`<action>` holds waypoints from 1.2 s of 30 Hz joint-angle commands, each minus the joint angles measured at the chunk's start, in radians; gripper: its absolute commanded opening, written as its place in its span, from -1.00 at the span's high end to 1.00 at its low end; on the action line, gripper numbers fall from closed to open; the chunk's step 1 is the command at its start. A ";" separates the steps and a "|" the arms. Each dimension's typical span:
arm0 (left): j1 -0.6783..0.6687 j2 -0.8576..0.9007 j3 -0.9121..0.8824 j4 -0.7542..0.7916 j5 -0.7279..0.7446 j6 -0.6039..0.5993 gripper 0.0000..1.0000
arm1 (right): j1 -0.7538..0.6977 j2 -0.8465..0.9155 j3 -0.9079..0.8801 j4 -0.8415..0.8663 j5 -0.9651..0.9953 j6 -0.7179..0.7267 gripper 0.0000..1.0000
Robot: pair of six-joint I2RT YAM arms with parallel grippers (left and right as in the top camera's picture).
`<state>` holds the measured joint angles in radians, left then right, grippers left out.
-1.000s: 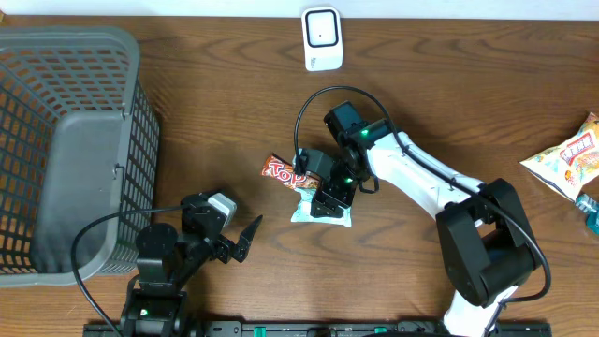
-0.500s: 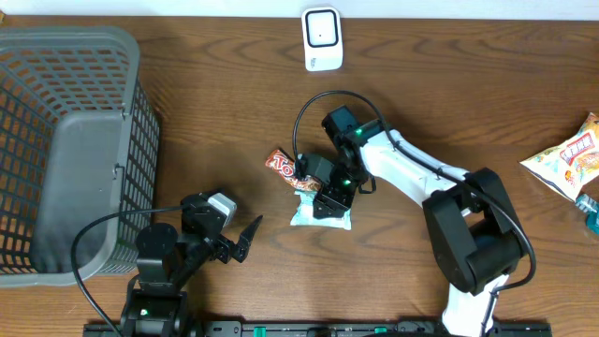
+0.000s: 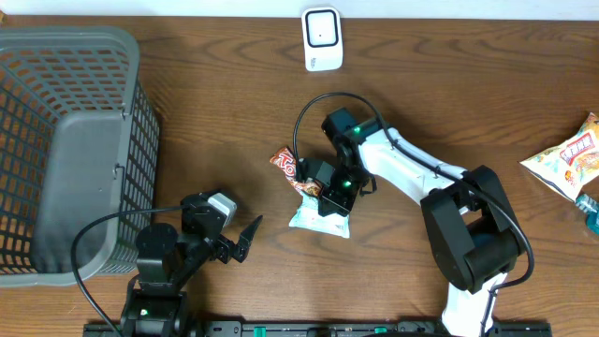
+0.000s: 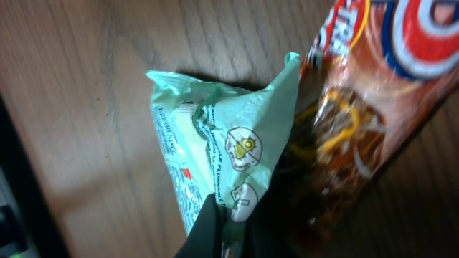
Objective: Scan the item barcode
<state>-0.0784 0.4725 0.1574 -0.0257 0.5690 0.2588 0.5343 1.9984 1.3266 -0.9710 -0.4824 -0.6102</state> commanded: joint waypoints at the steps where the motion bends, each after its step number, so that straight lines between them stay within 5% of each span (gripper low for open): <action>1: 0.003 -0.002 -0.003 0.003 -0.005 -0.009 -0.96 | -0.013 0.003 0.119 -0.053 0.010 0.107 0.98; 11: 0.003 -0.002 -0.003 0.003 -0.005 -0.009 -0.95 | -0.109 -0.001 0.475 -0.307 -0.034 0.607 0.97; 15: 0.003 -0.002 -0.003 0.003 -0.005 -0.009 -0.96 | -0.151 -0.005 0.476 -0.301 -0.129 0.588 0.97; 17: 0.003 -0.002 -0.003 0.003 -0.005 -0.009 -0.96 | -0.153 -0.005 0.461 -0.286 -0.105 0.487 0.71; 19: 0.003 -0.002 -0.003 0.003 -0.005 -0.009 -0.96 | -0.141 -0.005 0.438 -0.274 -0.061 0.377 0.16; 20: 0.003 -0.002 -0.003 0.003 -0.005 -0.009 -0.96 | -0.132 -0.002 0.417 -0.263 -0.030 0.328 -0.38; 21: 0.003 -0.002 -0.003 0.003 -0.005 -0.009 -0.96 | -0.122 -0.001 0.391 -0.249 -0.018 0.294 -0.59; 27: 0.003 -0.002 -0.003 0.003 -0.005 -0.009 -0.96 | -0.073 0.000 0.211 -0.100 -0.061 0.061 -0.35; 30: 0.003 -0.002 -0.003 0.003 -0.005 -0.009 -0.96 | -0.061 0.000 0.151 -0.052 -0.058 0.058 -0.16; 36: 0.003 -0.002 -0.003 0.003 -0.005 -0.009 -0.96 | -0.061 0.000 0.115 -0.003 -0.047 0.059 -0.09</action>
<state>-0.0784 0.4725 0.1574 -0.0257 0.5690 0.2588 0.4732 2.0022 1.4532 -0.9848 -0.5228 -0.5159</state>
